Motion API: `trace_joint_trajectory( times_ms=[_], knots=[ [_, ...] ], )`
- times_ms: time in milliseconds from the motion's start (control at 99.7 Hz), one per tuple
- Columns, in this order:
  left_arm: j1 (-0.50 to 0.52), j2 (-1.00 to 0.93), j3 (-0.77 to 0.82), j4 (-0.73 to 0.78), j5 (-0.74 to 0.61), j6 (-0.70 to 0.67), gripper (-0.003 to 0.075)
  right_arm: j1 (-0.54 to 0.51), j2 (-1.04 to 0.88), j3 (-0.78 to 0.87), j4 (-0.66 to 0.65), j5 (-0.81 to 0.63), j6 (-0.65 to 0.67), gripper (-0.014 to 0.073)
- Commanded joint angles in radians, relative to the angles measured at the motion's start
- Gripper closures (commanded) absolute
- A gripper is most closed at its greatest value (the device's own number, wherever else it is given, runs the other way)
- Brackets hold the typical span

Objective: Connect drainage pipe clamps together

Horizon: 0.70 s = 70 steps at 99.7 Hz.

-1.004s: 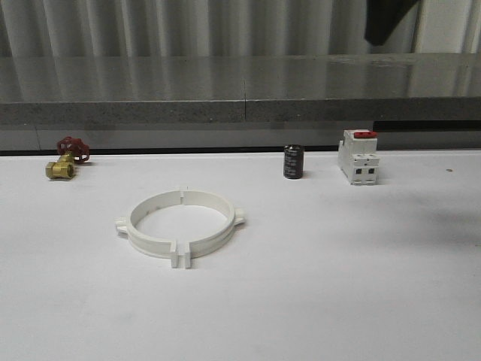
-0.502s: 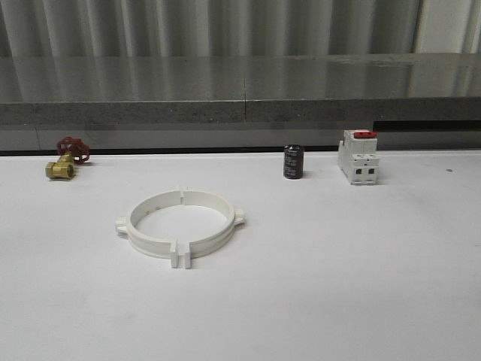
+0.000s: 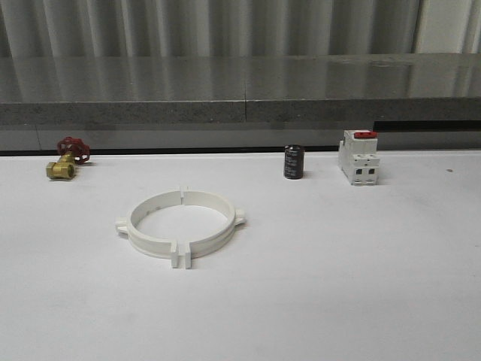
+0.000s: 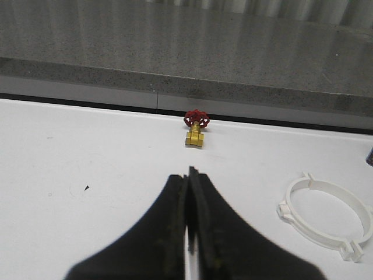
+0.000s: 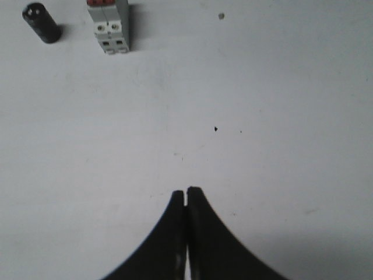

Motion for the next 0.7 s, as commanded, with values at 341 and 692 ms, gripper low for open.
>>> trace_joint_trajectory(
  times_ms=[341, 692],
  knots=[
    [0.001, 0.009, -0.026, 0.001, -0.077, -0.001, 0.0741, -0.004, -0.381, 0.374, -0.023, -0.476, -0.005, 0.0660],
    [0.001, 0.009, -0.026, 0.001, -0.077, -0.001, 0.0741, -0.004, -0.682, 0.663, -0.035, -0.709, -0.005, 0.0660]
  ],
)
